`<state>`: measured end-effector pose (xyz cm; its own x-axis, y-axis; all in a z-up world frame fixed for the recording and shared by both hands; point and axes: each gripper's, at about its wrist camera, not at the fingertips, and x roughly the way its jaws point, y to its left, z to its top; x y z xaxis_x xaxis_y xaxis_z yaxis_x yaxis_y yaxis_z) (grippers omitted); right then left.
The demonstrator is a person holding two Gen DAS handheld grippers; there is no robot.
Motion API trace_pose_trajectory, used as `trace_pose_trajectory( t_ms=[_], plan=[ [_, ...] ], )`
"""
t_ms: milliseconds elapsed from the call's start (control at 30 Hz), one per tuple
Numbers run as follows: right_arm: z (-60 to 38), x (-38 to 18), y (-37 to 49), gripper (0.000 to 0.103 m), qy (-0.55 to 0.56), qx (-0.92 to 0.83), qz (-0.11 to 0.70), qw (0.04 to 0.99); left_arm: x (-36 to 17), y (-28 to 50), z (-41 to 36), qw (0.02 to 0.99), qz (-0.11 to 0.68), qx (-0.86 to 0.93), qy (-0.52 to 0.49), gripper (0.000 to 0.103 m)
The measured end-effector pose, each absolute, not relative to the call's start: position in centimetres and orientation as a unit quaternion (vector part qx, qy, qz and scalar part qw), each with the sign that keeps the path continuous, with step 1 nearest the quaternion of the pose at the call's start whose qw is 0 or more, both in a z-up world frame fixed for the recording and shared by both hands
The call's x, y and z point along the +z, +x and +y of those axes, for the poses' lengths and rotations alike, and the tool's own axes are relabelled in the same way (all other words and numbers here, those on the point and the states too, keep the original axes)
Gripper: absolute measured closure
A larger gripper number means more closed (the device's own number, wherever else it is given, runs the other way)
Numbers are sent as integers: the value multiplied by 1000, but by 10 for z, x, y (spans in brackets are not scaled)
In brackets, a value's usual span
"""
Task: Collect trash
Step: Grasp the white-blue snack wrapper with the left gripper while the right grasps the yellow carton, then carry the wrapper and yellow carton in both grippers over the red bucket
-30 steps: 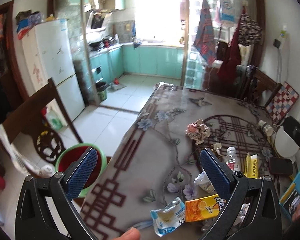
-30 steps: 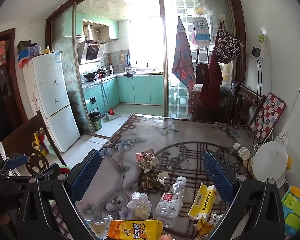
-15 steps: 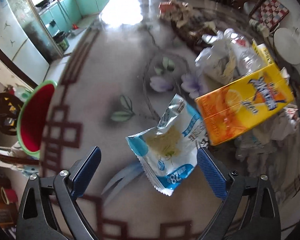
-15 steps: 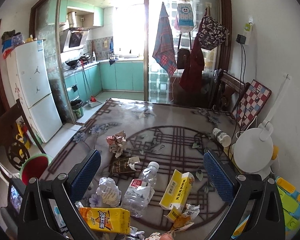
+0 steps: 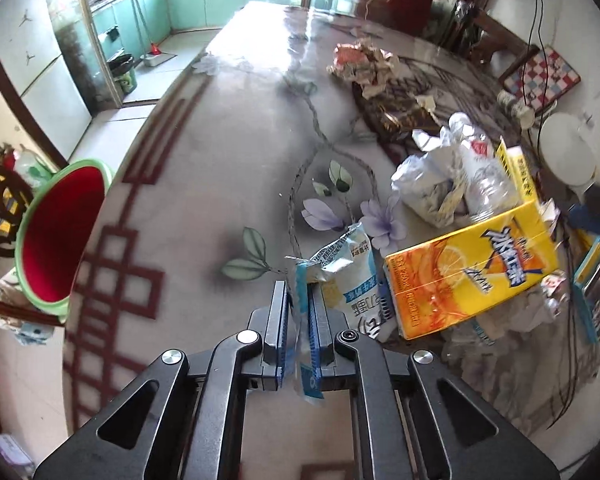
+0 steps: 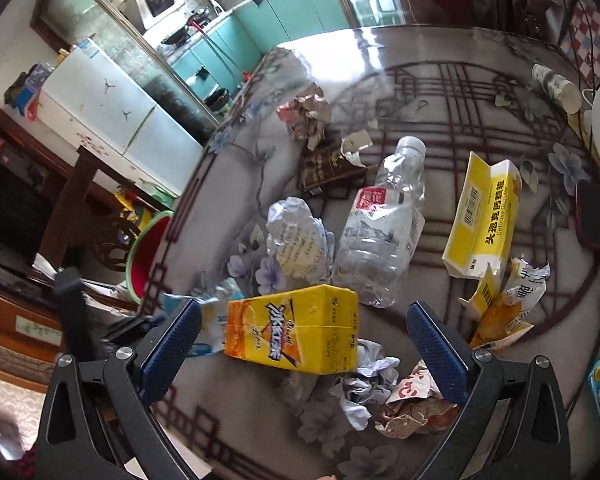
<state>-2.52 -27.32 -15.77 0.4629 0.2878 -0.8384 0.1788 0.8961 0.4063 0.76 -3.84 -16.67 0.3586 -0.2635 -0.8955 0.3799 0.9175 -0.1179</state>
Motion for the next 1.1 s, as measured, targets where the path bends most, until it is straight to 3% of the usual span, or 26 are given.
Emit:
trace_pose_trajectory(
  t_ms=[433, 933, 1000, 1033, 1100],
  plan=[
    [-266, -186, -11, 0, 263, 64, 571, 775, -140, 9, -27, 843, 494, -203, 72, 94],
    [-261, -200, -8, 1, 314, 107, 568, 753, -136, 8, -29, 843, 492, -202, 75, 94],
    [-259, -198, -8, 6, 309, 113, 566, 756, -136, 8, -29, 843, 492, -202, 75, 94],
    [-258, -199, -7, 15, 307, 114, 566, 756, -136, 8, -29, 844, 492, -202, 74, 94],
    [-258, -200, -6, 44, 310, 118, 565, 755, -136, 9, -29, 844, 492, -201, 73, 94]
  ],
)
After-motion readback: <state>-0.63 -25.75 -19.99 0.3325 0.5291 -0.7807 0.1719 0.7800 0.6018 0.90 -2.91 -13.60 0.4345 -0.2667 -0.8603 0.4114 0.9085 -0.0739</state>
